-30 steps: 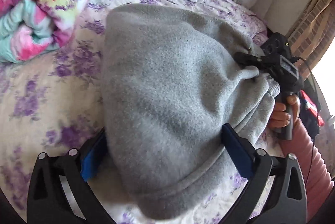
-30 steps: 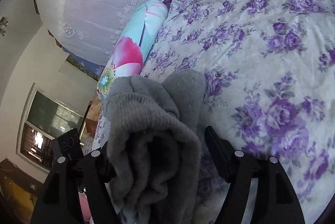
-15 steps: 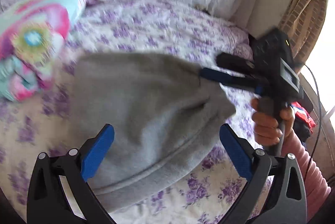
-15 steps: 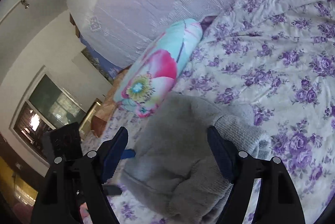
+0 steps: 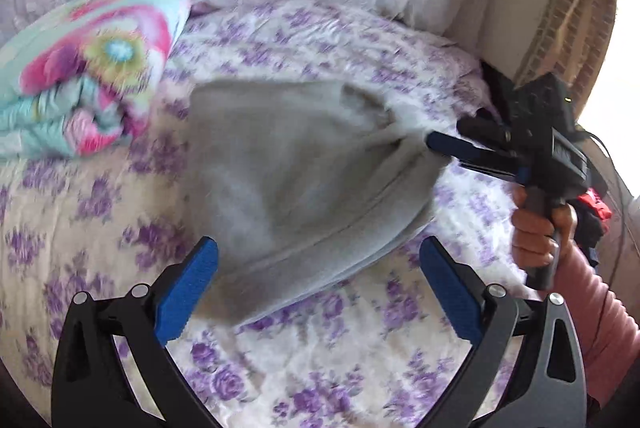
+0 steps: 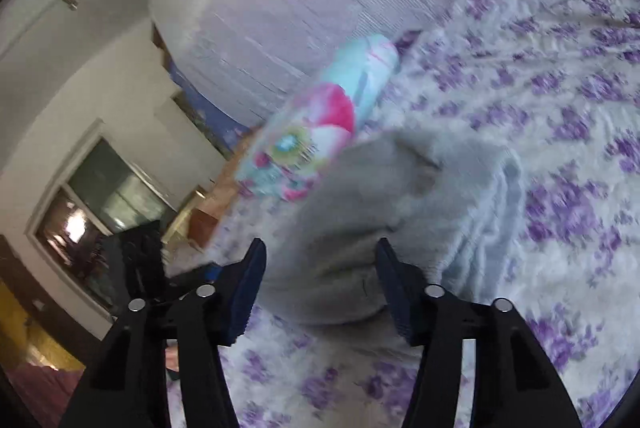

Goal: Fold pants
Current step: 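Set the folded sweatpants down and open both grippers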

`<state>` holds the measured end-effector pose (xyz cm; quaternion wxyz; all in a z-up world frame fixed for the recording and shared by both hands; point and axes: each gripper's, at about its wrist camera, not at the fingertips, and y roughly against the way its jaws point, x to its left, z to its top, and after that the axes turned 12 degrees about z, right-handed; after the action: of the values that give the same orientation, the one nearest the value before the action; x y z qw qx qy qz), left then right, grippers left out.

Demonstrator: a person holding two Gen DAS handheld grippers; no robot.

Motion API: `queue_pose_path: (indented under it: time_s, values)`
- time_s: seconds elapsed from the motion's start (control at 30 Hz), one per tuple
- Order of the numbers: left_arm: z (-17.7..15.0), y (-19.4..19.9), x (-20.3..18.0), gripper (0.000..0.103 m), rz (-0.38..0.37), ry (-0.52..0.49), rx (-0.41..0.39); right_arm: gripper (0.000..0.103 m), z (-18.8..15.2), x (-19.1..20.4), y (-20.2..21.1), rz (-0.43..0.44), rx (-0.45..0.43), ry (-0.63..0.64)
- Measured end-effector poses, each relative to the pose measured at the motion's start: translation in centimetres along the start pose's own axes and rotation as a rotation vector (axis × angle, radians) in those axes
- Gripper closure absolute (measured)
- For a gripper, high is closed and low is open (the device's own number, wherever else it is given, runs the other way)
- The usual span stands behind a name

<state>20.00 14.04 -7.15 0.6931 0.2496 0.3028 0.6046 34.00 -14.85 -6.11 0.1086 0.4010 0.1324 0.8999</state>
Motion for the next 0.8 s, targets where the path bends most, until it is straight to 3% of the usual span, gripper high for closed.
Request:
queue_pose_path:
  time_s: [0.03,0.1,0.13,0.17,0.2,0.33,0.43,0.5,0.57,0.7,0.8]
  values:
    - [-0.8,-1.1,0.2,0.005,0.033,-0.006,0.044,0.067,-0.6,-0.4,0.1,-0.044,0.013,-0.010]
    - [-2.0,-2.2,0.7,0.005,0.065,0.003,0.111,0.066,-1.5,-0.1,1.4,-0.076,-0.010,-0.040]
    - [-2.5,-2.0,1.1,0.005,0.064,0.020,0.125,0.052,-1.9,0.8,2.4,-0.103,-0.034,-0.047]
    - [-2.8,-1.1,1.6,0.005,0.052,0.046,0.118,0.032,-2.4,2.1,3.2,-0.142,-0.058,-0.030]
    - [-2.9,-0.1,1.8,0.005,0.046,0.067,0.099,0.027,-3.0,3.8,3.8,-0.184,-0.087,0.009]
    - [-3.1,4.2,2.2,0.005,0.087,0.141,-0.007,0.026,-6.3,9.6,4.7,-0.290,-0.159,0.112]
    - [-3.7,6.0,0.8,0.005,0.169,0.165,-0.037,0.018,-9.1,12.3,4.1,-0.359,-0.211,0.122]
    - [-4.5,6.8,-0.4,0.005,0.253,0.165,-0.053,0.013,-10.8,13.6,3.1,-0.455,-0.227,0.148]
    - [-6.0,7.4,-1.6,0.004,0.321,0.151,-0.069,0.003,-12.8,14.4,2.3,-0.530,-0.223,0.178]
    - [-8.9,8.0,-2.7,0.005,0.356,0.156,-0.071,0.003,-16.2,15.4,0.8,-0.666,-0.173,0.235]
    - [-9.5,8.6,-3.3,0.004,0.373,0.140,-0.094,0.003,-17.1,15.1,0.4,-0.684,-0.138,0.246]
